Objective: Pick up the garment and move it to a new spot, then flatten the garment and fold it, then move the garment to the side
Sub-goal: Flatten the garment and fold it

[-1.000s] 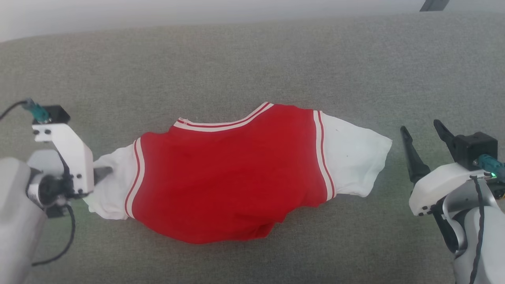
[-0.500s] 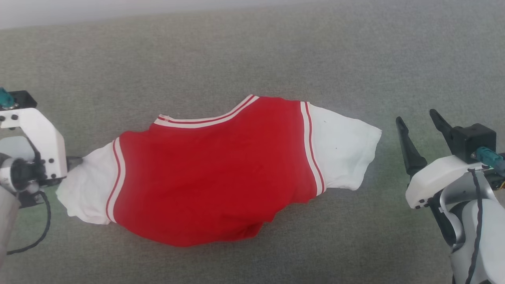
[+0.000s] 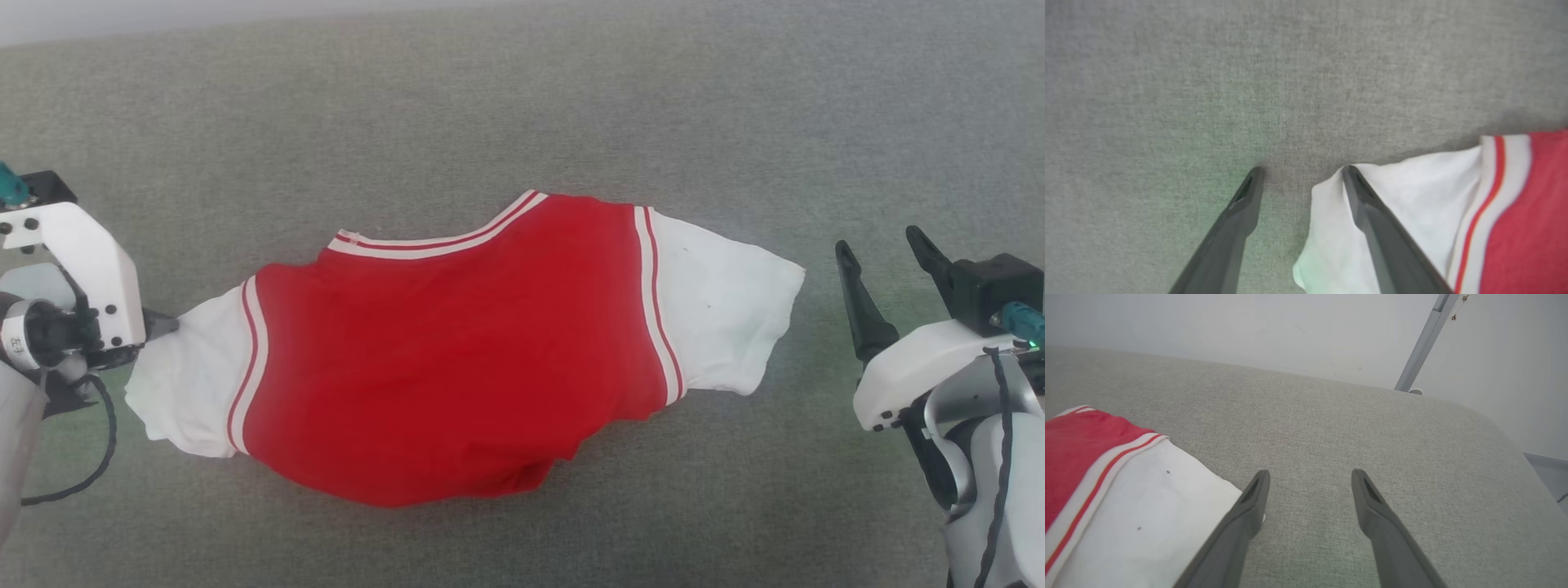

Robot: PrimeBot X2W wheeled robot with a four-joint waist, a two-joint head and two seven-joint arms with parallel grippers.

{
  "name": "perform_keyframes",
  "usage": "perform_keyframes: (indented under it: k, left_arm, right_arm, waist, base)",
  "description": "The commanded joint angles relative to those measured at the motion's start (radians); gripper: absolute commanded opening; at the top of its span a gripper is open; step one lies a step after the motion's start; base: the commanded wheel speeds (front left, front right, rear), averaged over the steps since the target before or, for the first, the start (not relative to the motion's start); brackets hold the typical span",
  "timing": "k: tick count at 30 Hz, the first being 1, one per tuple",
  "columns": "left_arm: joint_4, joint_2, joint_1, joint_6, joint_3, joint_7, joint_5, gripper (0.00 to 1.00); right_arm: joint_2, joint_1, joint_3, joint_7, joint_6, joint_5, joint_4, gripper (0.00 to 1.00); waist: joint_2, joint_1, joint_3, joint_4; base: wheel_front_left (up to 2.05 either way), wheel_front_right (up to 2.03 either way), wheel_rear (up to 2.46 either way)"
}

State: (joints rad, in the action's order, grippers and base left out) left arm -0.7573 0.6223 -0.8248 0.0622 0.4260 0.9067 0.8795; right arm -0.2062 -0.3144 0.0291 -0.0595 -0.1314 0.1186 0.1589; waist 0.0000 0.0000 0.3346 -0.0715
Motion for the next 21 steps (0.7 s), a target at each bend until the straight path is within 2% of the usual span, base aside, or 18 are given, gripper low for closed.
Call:
perform_keyframes:
  k: [1,8,10,13,15,16,18,19,21]
  left_arm:
    - [-0.001,-0.015,0.028,0.006,0.02,0.031,0.008,1.0]
    - [0.084,-0.002,0.041,0.035,0.032,0.075,0.001,1.0]
    - [0.088,0.001,0.057,0.04,0.044,0.084,-0.006,0.96]
    - [0.078,-0.012,0.082,0.055,0.04,0.076,0.007,0.7]
    - [0.07,-0.021,0.101,0.034,0.044,0.064,0.017,0.17]
    - [0.067,-0.027,0.103,0.024,0.037,0.045,0.023,0.0]
    - [0.059,-0.036,0.108,0.01,0.034,0.048,0.037,0.0]
    - [0.052,-0.043,0.117,-0.014,0.036,0.032,0.037,0.0]
    - [0.04,-0.045,0.114,-0.029,0.028,0.014,0.046,0.0]
  right_arm:
    - [-0.003,0.006,-0.001,-0.004,0.001,-0.008,-0.007,1.0]
    - [0.003,0.009,-0.002,-0.01,0.001,-0.01,-0.013,1.0]
    - [0.006,0.007,-0.005,-0.015,0.001,-0.006,-0.013,1.0]
    - [0.004,0.001,-0.014,-0.029,0.001,0.006,-0.012,1.0]
    - [0.001,-0.001,-0.025,-0.045,0.002,0.021,-0.01,1.0]
    - [-0.002,-0.002,-0.034,-0.059,0.001,0.031,-0.01,1.0]
    - [-0.007,-0.002,-0.045,-0.077,0.001,0.044,-0.009,1.0]
    - [-0.018,0.001,-0.064,-0.124,0.001,0.075,-0.009,1.0]
    - [-0.035,0.005,-0.087,-0.184,0.001,0.109,-0.014,1.0]
  waist:
    - [0.0,0.0,-0.002,0.005]
    - [0.0,0.0,-0.001,0.016]
    - [0.0,0.0,0.002,0.016]
    - [0.0,0.0,0.008,0.014]
    - [0.0,0.0,0.012,0.011]
    - [0.0,0.0,0.015,0.009]
    - [0.0,0.0,0.017,0.007]
    - [0.0,0.0,0.021,0.006]
    - [0.0,0.0,0.024,0.007]
  base:
    - [0.0,0.0,0.0]
    - [0.0,0.0,0.0]
    - [0.0,0.0,0.0]
    - [0.0,0.0,0.0]
    - [0.0,0.0,0.0]
    - [0.0,0.0,0.0]
    - [0.0,0.0,0.0]
    - [0.0,0.0,0.0]
    - [0.0,0.0,0.0]
